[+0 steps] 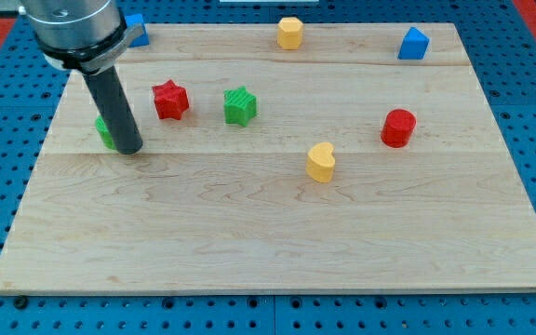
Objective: Place the green circle diagonally to the left of red star
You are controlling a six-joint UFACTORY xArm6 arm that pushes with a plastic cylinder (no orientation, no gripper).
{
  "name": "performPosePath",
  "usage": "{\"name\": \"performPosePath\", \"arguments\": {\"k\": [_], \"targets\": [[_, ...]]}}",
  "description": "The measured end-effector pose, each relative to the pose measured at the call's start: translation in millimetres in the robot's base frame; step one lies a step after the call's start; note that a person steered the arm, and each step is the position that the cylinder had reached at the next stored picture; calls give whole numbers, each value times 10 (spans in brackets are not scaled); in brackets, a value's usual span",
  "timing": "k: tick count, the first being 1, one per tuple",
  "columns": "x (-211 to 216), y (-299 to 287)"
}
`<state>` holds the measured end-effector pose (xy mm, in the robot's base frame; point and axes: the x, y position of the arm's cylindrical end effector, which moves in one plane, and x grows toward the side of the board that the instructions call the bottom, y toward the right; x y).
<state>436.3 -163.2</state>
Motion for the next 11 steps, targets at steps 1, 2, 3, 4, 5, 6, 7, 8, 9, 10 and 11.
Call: {"name": "performPosePath", "arguments": {"k": [1,2,3,4,5,6,7,8,9,10,11], "targets": [[-186,-142],[-200,-351],[-113,-288],[-109,-622],[-161,-540],[-170,-385],[-170,-217],[-170,-114],[-170,-102],[-170,-102],[-170,-71]]}}
